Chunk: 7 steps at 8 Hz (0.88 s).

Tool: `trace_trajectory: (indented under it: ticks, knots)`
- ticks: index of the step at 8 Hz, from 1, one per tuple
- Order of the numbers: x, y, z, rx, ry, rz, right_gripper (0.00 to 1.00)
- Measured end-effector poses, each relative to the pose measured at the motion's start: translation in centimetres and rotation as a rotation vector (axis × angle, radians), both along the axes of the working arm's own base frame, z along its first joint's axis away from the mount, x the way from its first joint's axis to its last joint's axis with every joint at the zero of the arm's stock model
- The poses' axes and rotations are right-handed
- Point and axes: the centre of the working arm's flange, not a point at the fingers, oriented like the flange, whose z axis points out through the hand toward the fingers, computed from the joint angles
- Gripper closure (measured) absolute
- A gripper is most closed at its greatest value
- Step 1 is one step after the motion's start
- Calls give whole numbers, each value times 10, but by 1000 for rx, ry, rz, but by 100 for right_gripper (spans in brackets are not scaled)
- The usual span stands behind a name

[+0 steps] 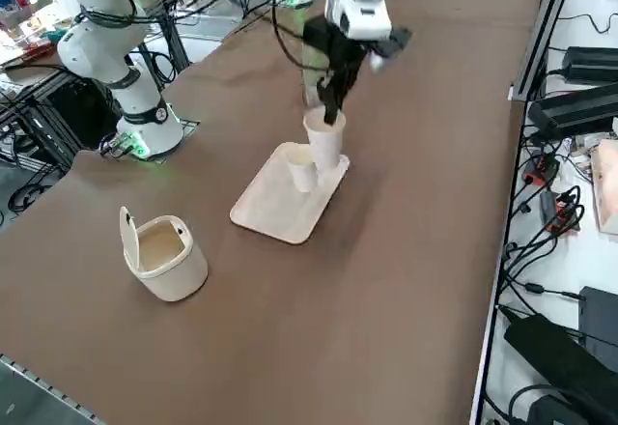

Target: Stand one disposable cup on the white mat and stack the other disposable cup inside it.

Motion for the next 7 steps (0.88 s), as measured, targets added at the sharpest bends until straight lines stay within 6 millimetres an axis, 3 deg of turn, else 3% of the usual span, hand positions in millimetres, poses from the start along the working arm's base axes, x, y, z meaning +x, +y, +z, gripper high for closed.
trace_trajectory:
  ticks: [2, 3, 5, 7]
  knots:
    - [-18, 51, -15, -22, 50, -16, 98]
    - [-25, 64, -30, -33, 78, -21, 98]
    - [-38, 73, -58, -49, 136, -28, 98]
    - [-46, 70, -74, -57, 172, -31, 98]
